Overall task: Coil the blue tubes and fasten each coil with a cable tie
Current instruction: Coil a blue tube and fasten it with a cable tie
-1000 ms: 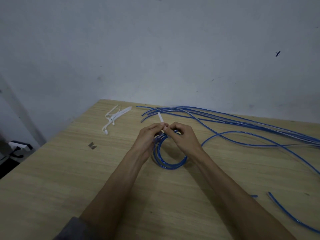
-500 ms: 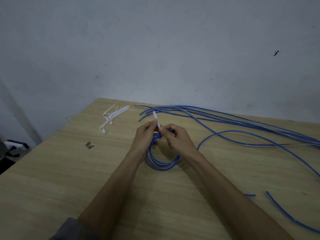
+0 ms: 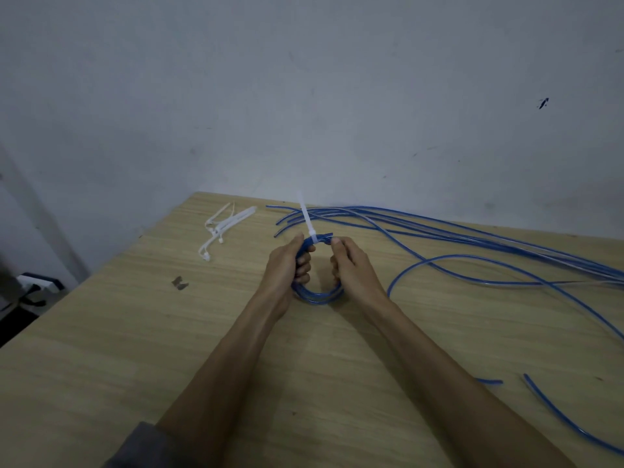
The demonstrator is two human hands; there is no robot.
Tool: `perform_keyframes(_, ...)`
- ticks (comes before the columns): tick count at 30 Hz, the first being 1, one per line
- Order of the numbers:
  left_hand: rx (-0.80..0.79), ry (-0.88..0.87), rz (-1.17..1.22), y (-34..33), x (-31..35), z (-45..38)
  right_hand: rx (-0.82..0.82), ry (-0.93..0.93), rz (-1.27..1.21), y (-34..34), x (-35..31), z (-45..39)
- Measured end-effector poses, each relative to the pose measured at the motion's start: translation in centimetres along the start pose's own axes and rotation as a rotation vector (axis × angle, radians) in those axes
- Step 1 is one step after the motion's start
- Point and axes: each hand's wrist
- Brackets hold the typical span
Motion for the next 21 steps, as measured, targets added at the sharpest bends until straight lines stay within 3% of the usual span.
perform_keyframes(4,-0.073,-0.016,-0.126,-0.3,-0.4,0.3,0.073,0.003,0.025,0.8,0.3,-0.2)
perform_keyframes(9,-0.144,-0.053,-0.164,-0.4,-0.2,0.1,0.087,0.156,0.14,0.8,0.6,-0.1)
perform_keyframes(21,-0.089,-0.098,-0.28,-0.4,-0.5,0.3,-0.011,0.201,0.347,0.7,1.1,0.2)
Point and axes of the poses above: each hand's wrist, its own z-axis away from the middle knuckle, its own y-axis out of the back of the hand, x = y × z, and after that the axes turned 10 degrees about -x, right-handed
